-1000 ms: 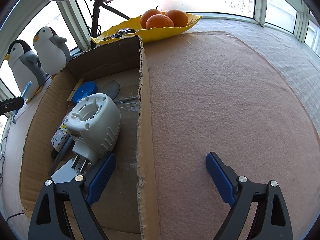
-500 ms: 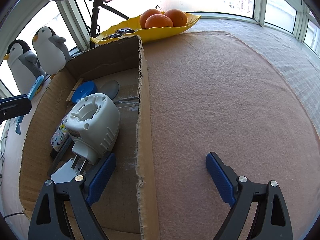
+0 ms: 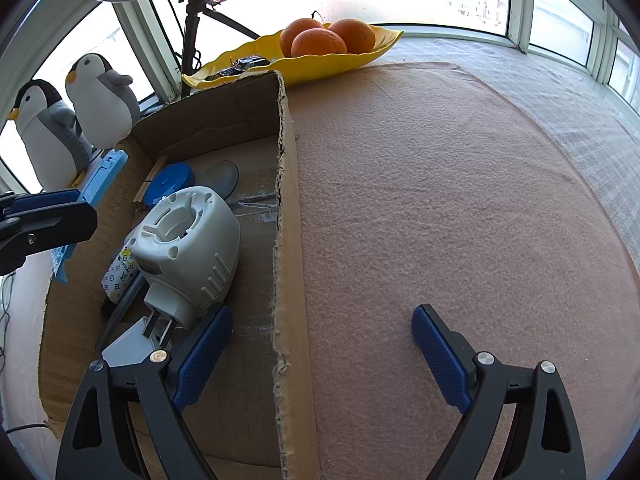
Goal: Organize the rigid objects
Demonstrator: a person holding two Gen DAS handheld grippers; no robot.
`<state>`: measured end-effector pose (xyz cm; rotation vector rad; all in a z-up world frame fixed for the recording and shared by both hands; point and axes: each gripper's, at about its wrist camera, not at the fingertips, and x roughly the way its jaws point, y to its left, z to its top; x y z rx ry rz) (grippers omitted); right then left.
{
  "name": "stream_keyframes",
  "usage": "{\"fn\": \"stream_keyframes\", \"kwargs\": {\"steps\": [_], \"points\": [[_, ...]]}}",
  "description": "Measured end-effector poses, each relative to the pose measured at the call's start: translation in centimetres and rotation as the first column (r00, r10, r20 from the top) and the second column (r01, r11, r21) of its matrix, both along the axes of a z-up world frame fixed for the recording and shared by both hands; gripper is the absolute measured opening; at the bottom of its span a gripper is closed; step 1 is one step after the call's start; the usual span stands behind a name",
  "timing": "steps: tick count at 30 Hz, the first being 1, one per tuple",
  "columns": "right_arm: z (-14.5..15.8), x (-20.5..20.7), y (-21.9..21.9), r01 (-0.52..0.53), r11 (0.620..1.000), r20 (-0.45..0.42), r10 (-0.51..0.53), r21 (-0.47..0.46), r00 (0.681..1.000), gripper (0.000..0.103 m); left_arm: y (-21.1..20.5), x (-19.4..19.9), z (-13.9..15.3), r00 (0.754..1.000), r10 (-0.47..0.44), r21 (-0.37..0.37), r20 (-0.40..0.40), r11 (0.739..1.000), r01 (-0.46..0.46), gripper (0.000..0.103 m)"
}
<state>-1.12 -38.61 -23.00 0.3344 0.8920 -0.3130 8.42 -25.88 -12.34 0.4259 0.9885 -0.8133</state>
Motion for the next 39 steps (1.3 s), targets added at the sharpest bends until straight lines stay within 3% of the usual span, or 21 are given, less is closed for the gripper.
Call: {"fn": "stream_keyframes", "kwargs": {"steps": [3, 6, 7, 24, 36, 39], "points": [[0.0, 0.0, 0.0, 0.0, 1.0, 0.0, 0.0, 0.0, 1.0, 0.089, 0.1, 0.1, 0.0, 1.0, 0.006, -0.005, -0.004, 1.0, -0.006, 0.035], [0.0, 0.0, 0.0, 0.0, 1.0, 0.0, 0.0, 0.0, 1.0, 0.089, 0.1, 0.0, 0.2, 1.0, 0.004, -0.009, 0.011, 1.0, -0.004, 0.061], [0.0, 0.0, 0.0, 0.0, 1.0, 0.0, 0.0, 0.0, 1.0, 0.089, 0.1, -0.1, 0.3, 1.0, 0.005, -0.013, 0.015, 1.0, -0.005, 0.064], [0.3, 0.2, 0.1, 0.004, 1.0, -0.023, -0.004, -0.017, 1.0, 0.089, 3.9, 0.2, 1.6, 0.994, 0.108, -0.066, 0.018, 0.992, -0.107, 0.064], [4.0, -1.4, 1.0, -0.012, 0.996, 0.032, 0.014, -0.084, 0.999, 0.089, 7.8, -1.3, 3.5, 0.976, 0.212, -0.123, 0.044, 0.971, -0.205, 0.064], [5.3, -2.1, 1.3, -0.01, 0.996, 0.055, 0.016, -0.094, 0.998, 0.089, 8.8, -1.9, 4.3, 0.968, 0.243, -0.136, 0.067, 0.963, -0.233, 0.071]]}}
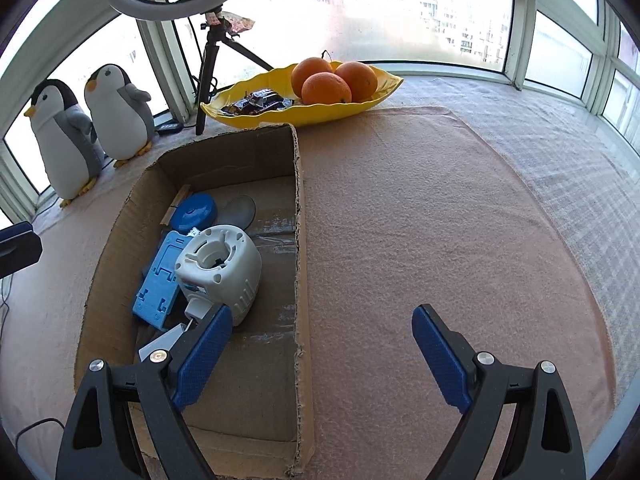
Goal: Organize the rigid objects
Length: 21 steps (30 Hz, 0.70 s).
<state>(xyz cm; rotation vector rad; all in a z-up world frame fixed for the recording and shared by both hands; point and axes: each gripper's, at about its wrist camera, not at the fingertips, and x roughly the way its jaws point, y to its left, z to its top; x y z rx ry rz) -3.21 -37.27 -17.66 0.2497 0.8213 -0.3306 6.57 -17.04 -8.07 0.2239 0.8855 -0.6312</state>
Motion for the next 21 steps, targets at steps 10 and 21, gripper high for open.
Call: {"fn": "stream_keyframes", "kwargs": {"steps": [10, 21], "points": [[5.7, -2.6, 3.7, -0.054, 0.995, 0.096, 0.062, -0.083, 0.993, 0.089, 3.0, -3.0, 3.4, 0.993, 0.072, -0.049, 0.088, 0.996, -0.068, 0.071], [9.7, -4.5, 6.9, -0.096, 0.988, 0.164, 0.116, -0.124, 0.98, 0.089, 4.1, -4.8, 4.2, 0.988, 0.109, -0.06, 0.111, 0.993, -0.103, 0.081]]}}
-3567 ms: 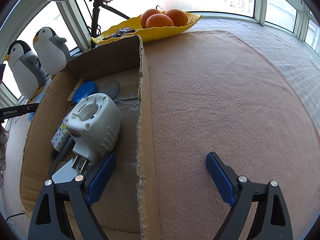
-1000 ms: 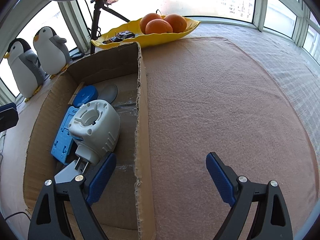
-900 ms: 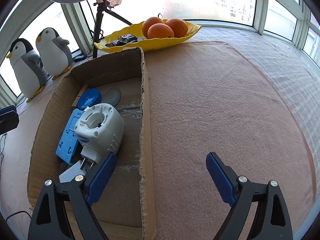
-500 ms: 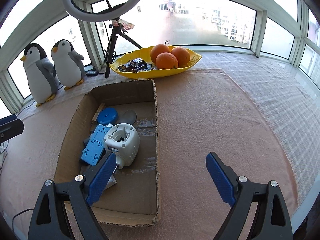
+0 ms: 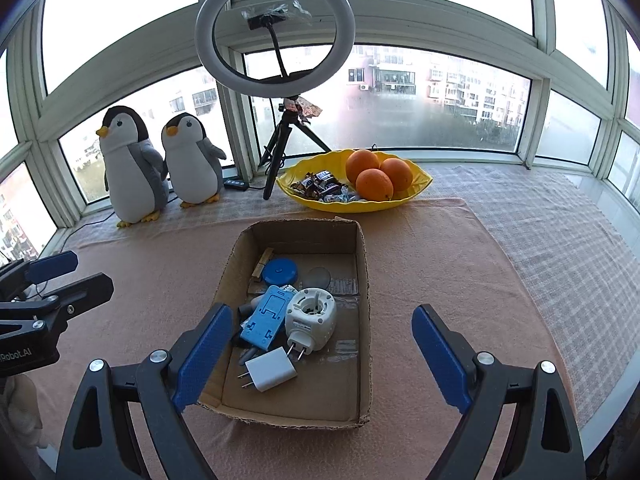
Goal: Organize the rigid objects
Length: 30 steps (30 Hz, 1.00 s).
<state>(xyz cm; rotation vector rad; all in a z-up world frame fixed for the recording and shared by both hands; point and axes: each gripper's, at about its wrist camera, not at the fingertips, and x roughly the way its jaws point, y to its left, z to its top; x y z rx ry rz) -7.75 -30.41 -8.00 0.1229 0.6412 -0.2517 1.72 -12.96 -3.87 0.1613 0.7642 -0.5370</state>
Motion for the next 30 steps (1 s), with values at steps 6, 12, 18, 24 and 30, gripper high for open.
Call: {"fn": "stream_keyframes", "kwargs": {"steps": [6, 12, 18, 24, 30], "points": [[0.36, -0.38, 0.65, -0.007, 1.0, 0.005, 0.007, 0.001, 1.0, 0.089, 0.24, -0.23, -0.38, 1.0, 0.015, 0.019, -0.014, 1.0, -0.015, 0.081], [0.35, -0.72, 0.93, -0.012, 1.0, 0.002, 0.012, 0.005, 1.0, 0.089, 0.46, -0.45, -0.53, 1.0, 0.023, 0.028, -0.014, 0.999, -0.023, 0.081], [0.36, -0.69, 0.93, -0.012, 1.0, 0.003, 0.012, 0.006, 1.0, 0.089, 0.46, -0.45, -0.48, 1.0, 0.023, 0.028, -0.016, 0.999, -0.022, 0.081], [0.31, -0.73, 0.92, -0.013, 1.0, 0.001, 0.013, 0.012, 1.0, 0.089, 0.36, -0.46, -0.38, 1.0, 0.021, 0.032, -0.01, 0.999, -0.02, 0.081], [0.22, -0.66, 0.94, -0.015, 1.0, -0.001, 0.015, 0.014, 1.0, 0.089, 0.31, -0.45, -0.37, 1.0, 0.019, 0.035, -0.012, 0.999, -0.019, 0.081]]}}
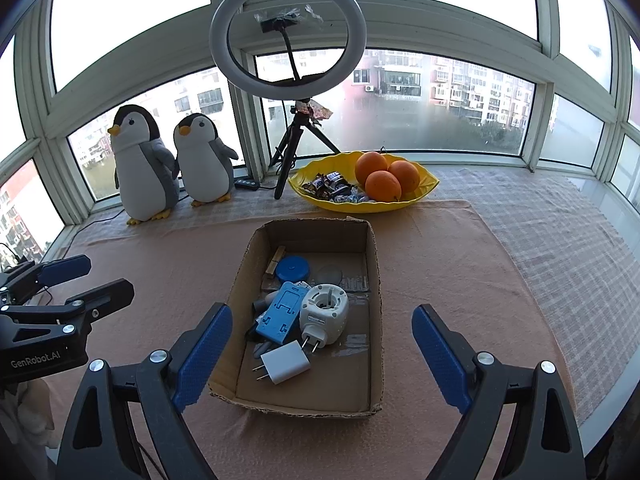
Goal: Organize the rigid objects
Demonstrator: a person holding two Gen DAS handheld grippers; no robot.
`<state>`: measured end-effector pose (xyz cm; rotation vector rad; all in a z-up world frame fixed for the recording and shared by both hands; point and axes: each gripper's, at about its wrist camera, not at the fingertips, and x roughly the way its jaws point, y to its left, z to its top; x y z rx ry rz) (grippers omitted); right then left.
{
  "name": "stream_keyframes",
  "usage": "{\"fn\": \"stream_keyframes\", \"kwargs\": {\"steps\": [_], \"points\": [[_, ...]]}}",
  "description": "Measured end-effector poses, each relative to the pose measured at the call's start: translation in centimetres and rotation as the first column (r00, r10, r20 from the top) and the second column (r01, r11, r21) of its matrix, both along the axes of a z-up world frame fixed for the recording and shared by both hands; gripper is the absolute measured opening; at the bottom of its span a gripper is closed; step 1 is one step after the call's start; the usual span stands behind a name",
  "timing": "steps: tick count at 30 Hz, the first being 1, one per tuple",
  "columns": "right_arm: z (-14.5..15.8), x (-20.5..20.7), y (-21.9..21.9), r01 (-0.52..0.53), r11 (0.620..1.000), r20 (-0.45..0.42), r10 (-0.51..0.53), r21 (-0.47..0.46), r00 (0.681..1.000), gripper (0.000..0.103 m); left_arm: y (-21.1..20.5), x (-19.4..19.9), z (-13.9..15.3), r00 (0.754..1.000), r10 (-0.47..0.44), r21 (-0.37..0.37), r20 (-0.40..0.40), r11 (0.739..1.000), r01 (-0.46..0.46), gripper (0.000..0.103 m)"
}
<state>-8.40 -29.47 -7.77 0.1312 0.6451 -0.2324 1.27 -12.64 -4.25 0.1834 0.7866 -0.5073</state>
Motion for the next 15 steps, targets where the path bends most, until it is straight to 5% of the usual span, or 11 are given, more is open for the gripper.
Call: {"fn": "stream_keyframes", "kwargs": {"steps": [15], "points": [[-0.44, 0.11, -0.09, 0.007, 1.0, -0.008, -0.007, 0.006, 1.0, 0.089, -0.38, -0.25, 0.14, 0.999, -0.019, 0.003, 0.026, 1.0, 0.019, 0.081]]}}
